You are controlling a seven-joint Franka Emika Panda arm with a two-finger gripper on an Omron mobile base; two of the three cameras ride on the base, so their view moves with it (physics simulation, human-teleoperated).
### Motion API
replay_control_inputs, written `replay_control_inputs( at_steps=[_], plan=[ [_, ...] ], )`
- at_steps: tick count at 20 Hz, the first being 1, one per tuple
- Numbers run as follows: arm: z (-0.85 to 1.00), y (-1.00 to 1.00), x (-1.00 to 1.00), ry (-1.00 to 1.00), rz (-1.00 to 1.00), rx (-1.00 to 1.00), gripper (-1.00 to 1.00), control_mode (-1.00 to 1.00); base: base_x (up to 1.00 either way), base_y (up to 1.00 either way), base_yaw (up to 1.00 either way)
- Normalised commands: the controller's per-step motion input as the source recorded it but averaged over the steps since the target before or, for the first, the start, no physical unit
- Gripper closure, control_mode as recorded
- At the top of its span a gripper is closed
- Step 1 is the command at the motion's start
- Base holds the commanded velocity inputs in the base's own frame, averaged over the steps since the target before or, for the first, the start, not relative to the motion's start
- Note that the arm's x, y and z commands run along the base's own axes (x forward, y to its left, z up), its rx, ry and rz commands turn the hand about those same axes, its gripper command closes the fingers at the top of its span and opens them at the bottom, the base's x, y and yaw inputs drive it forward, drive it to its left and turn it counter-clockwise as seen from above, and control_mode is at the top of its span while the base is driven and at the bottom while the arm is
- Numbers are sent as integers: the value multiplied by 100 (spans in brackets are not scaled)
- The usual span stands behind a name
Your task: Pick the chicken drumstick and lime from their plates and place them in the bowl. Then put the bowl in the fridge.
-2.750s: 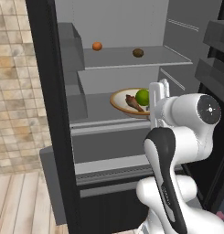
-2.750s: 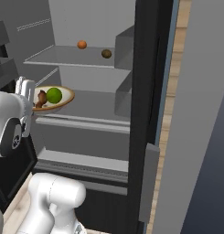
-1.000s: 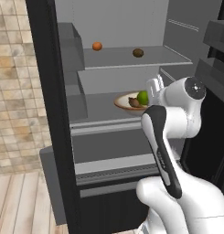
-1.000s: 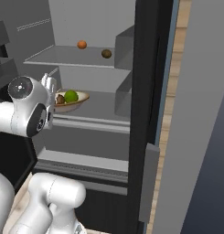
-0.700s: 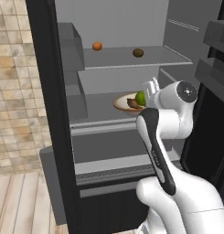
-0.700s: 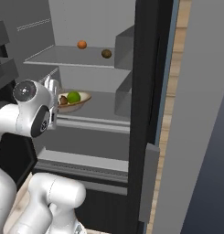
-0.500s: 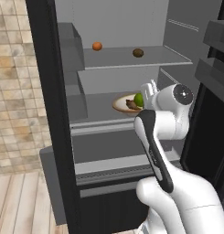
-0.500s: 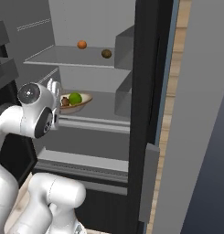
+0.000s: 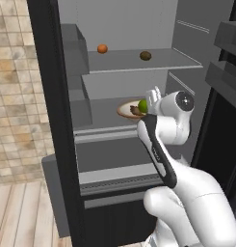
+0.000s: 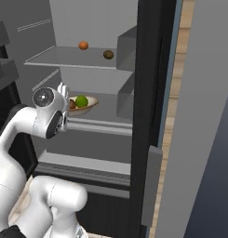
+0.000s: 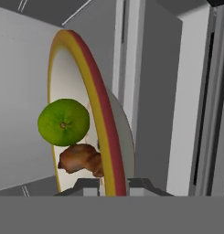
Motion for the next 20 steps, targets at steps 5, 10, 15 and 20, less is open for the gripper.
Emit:
replay_control_inputs(
  at_steps=[5,10,15,20],
  plan=[
    [-18,-3,50,9,0,10,100,-100,0,0,0],
    [-23,0,39,4,0,4,100,-100,0,0,0],
    [-27,0,31,0,0,0,100,-100,0,0,0],
    [-31,0,29,0,0,-6,100,-100,0,0,0]
  ],
)
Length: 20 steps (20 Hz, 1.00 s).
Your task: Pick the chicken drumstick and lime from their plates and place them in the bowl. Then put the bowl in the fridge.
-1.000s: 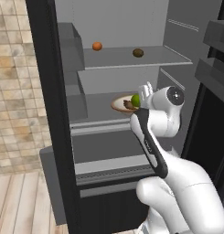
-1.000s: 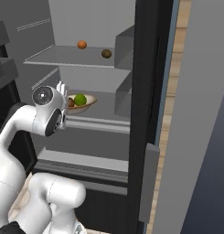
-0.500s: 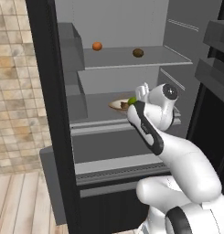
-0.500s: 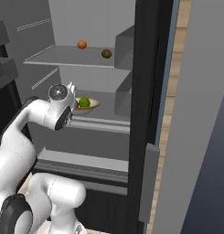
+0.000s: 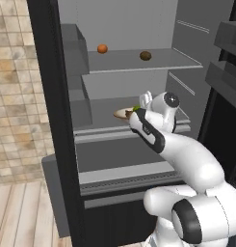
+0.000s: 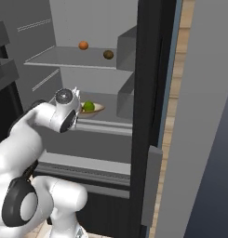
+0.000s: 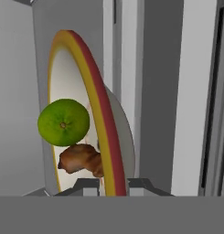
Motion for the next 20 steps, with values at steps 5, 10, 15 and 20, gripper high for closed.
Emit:
replay_control_inputs(
  at_steps=[5,10,15,20],
  plan=[
    [-24,0,33,0,0,-1,100,-100,0,0,0],
    [-11,-1,40,2,0,0,100,-100,0,0,0],
    [-12,0,41,5,0,0,100,-100,0,0,0],
    [-21,0,38,1,7,-2,100,-100,0,0,0]
  ],
)
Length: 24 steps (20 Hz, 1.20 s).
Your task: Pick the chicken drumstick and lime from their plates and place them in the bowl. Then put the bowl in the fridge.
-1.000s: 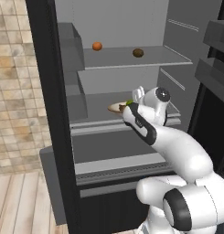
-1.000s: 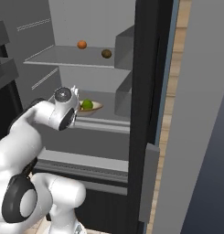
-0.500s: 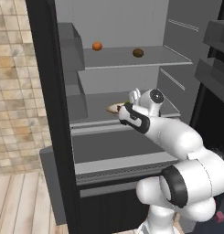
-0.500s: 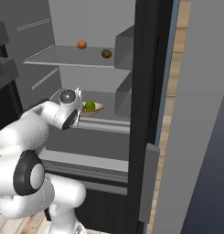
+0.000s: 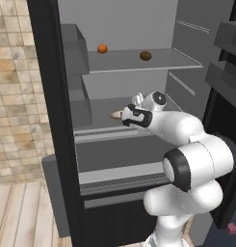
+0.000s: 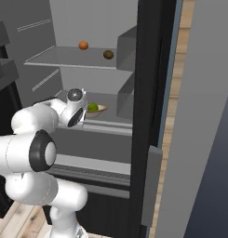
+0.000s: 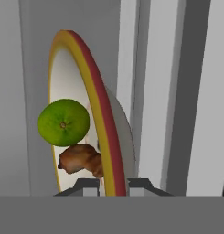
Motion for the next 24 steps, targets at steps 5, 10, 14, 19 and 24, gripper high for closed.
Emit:
replay_control_inputs(
  at_steps=[5,10,14,19,24],
  plan=[
    [-23,0,35,0,8,-3,100,-100,0,0,0],
    [-25,0,36,0,5,-2,100,-100,0,0,0],
    [-16,0,42,1,0,0,100,-100,0,0,0],
    [-7,0,42,1,0,0,100,-100,0,0,0],
    [-2,0,40,0,0,0,100,-100,0,0,0]
  ],
)
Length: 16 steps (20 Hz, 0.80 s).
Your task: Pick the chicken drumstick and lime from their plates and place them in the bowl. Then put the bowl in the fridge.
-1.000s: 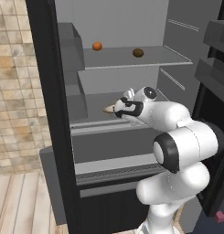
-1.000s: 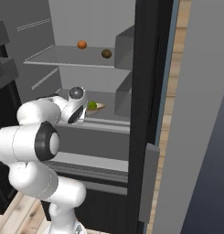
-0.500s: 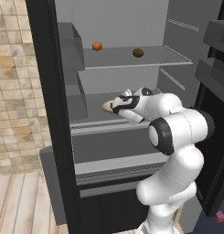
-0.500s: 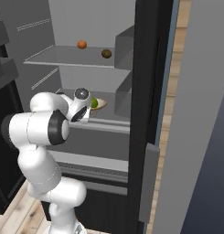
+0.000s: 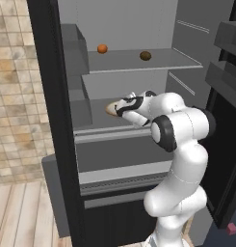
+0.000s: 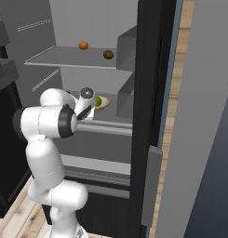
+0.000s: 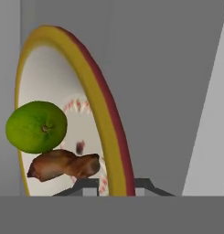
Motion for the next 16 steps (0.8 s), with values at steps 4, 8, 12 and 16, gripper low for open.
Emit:
replay_control_inputs(
  at_steps=[4,8,12,16],
  plan=[
    [-2,0,27,0,1,0,100,-100,0,0,0],
    [-2,0,21,0,3,0,-100,-100,0,0,0],
    [0,0,15,0,3,0,-100,-100,0,0,0],
    [1,0,3,0,3,0,-100,-100,0,0,0]
  ],
)
